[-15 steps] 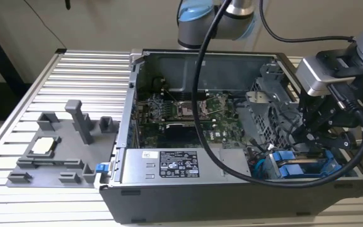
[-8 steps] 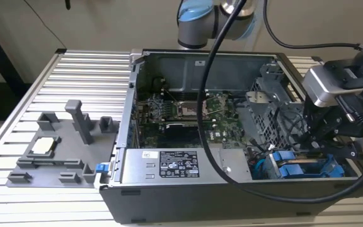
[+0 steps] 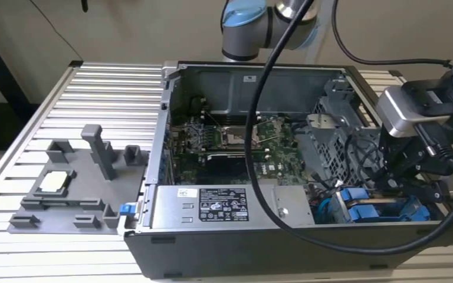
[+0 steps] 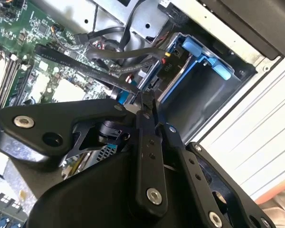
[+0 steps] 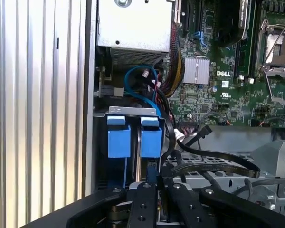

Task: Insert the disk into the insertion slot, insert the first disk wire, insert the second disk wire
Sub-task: 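Insert the second disk wire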

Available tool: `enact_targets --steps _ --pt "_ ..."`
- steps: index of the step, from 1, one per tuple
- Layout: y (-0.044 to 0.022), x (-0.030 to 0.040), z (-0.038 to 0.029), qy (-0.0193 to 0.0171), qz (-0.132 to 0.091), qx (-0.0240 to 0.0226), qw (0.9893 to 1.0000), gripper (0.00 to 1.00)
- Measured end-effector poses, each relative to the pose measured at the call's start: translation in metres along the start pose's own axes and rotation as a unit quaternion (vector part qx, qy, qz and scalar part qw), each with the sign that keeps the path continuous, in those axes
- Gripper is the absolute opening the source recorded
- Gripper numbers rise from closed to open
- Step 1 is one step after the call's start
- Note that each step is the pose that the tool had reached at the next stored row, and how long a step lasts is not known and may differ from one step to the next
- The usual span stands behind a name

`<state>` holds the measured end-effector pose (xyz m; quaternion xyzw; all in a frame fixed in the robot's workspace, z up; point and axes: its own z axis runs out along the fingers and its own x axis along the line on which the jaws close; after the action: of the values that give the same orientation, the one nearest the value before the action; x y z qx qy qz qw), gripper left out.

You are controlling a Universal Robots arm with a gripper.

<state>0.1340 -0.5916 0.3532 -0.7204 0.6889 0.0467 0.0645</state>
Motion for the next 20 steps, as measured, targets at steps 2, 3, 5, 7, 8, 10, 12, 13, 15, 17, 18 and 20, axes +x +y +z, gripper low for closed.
enact_targets --steps 2,3,5,7,8,10,12,13,15,17,18,20 --pt "-0.0012 0.0004 0.0014 -0.0006 0.003 0.0005 1.0000 0.16" --pt "-0.0018 0.0005 0.0020 -0.0009 0.005 0.0007 1.0000 0.16" --pt "-0.0028 0.0007 0.0030 -0.0019 0.006 0.0011 1.0000 0.16" --pt "-0.0040 0.0011 0.0042 -0.0029 0.009 0.0016 1.0000 0.16" --pt "-0.0044 0.0013 0.0048 -0.0034 0.011 0.0019 0.9999 0.16" --pt "-0.0051 0.0017 0.0059 -0.0041 0.015 0.0025 0.9999 0.16" --pt "-0.0058 0.0020 0.0072 -0.0043 0.019 0.0033 0.9998 0.16" --pt "-0.0060 0.0021 0.0078 -0.0042 0.021 0.0035 0.9998 0.16" --pt "-0.0065 0.0024 0.0091 -0.0043 0.023 0.0038 0.9997 0.16" --pt "-0.0069 0.0026 0.0102 -0.0042 0.024 0.0040 0.9997 0.16" --pt "-0.0070 0.0027 0.0108 -0.0042 0.024 0.0041 0.9997 0.16" --pt "-0.0075 0.0028 0.0116 -0.0039 0.025 0.0043 0.9997 0.16"
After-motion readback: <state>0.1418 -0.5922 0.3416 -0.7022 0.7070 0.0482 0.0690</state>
